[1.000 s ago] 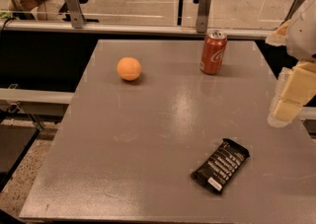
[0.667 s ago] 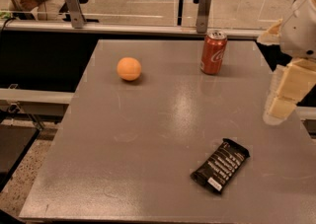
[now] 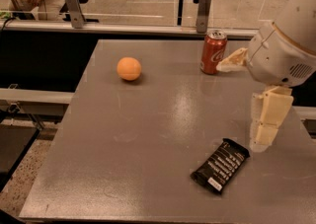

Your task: Move rxbar chocolate near coke can

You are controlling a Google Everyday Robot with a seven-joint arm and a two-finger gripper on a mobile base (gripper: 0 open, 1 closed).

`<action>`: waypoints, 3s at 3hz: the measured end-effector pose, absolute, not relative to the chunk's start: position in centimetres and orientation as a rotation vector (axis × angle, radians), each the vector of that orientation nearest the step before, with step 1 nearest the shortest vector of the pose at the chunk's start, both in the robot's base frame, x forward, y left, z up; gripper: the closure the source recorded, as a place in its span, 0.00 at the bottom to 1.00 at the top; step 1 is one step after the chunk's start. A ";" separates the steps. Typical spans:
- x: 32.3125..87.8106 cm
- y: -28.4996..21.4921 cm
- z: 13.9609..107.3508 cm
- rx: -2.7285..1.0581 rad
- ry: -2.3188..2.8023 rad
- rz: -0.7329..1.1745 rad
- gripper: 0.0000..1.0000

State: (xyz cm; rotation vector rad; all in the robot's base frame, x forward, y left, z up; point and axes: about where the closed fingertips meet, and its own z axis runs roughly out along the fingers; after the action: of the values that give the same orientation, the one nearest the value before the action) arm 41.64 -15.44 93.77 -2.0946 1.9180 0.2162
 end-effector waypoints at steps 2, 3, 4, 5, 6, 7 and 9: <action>37.4 -14.7 88.5 -2.319 1.696 0.217 0.00; 36.7 -15.1 86.3 -2.367 1.646 0.196 0.00; 36.8 -15.2 84.5 -2.403 1.617 0.195 0.00; 37.5 -15.2 83.0 -2.419 1.612 0.233 0.00; 37.8 -15.3 82.2 -2.432 1.630 0.262 0.21; 37.9 -15.3 82.2 -2.436 1.642 0.280 0.43; 39.7 -16.3 84.0 -2.363 1.727 0.276 0.90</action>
Offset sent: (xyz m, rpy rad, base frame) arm -0.0663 0.0001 -0.0928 -0.0497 -0.0256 0.3308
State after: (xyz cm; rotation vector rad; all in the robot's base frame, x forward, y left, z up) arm 39.73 -16.25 83.96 -2.3634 1.7271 0.2762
